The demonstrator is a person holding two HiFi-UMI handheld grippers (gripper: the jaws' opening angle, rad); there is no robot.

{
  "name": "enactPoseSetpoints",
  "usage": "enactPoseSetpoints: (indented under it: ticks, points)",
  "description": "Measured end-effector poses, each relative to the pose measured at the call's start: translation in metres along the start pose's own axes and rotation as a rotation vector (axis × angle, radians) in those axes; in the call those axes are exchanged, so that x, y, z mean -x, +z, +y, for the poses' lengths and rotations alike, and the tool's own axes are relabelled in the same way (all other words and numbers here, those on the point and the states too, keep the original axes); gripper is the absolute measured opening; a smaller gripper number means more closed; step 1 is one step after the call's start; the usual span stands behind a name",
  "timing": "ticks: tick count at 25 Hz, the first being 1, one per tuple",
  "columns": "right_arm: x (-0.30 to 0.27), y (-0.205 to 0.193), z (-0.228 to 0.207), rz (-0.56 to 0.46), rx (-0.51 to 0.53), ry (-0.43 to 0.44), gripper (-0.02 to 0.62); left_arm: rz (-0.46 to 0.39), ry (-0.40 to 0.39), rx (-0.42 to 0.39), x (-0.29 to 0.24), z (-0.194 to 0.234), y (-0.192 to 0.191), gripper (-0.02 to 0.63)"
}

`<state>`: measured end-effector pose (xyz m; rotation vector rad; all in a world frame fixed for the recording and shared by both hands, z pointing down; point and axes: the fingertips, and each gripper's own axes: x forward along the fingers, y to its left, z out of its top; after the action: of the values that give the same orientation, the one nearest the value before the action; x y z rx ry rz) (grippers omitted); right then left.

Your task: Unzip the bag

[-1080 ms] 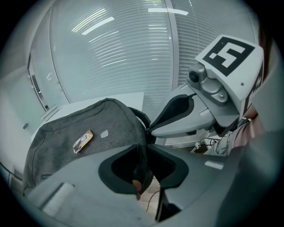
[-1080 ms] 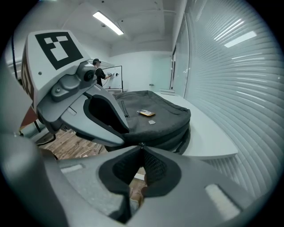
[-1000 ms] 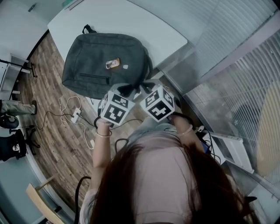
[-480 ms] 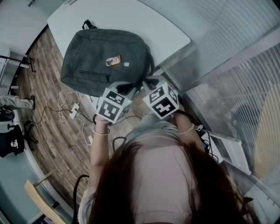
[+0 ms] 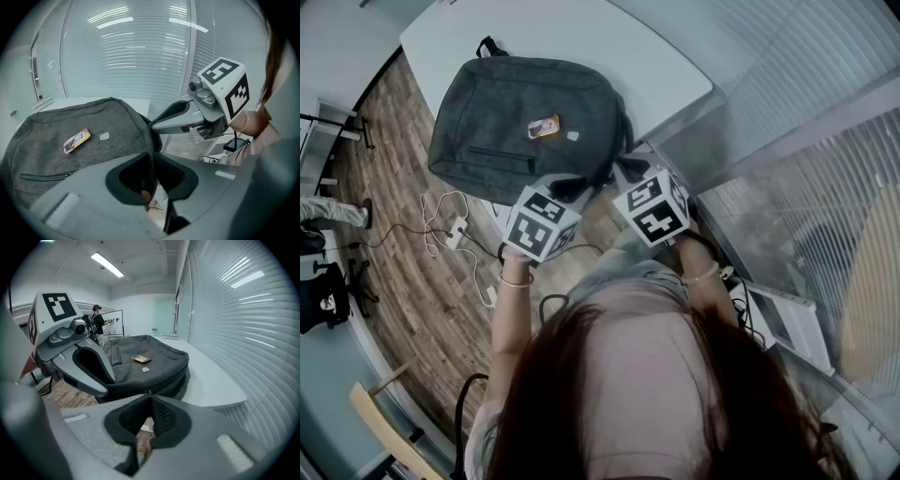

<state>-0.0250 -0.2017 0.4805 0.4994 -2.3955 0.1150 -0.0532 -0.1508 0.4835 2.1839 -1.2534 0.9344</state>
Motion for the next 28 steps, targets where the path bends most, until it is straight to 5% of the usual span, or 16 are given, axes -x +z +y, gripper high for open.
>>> enactPoseSetpoints:
  ticks: [28]
  points:
    - [-0.023,0.02,-0.052,-0.031,0.043,-0.084,0.011,-0.021,-0.115,0.063,-0.005,0.005,-0.003,0.063]
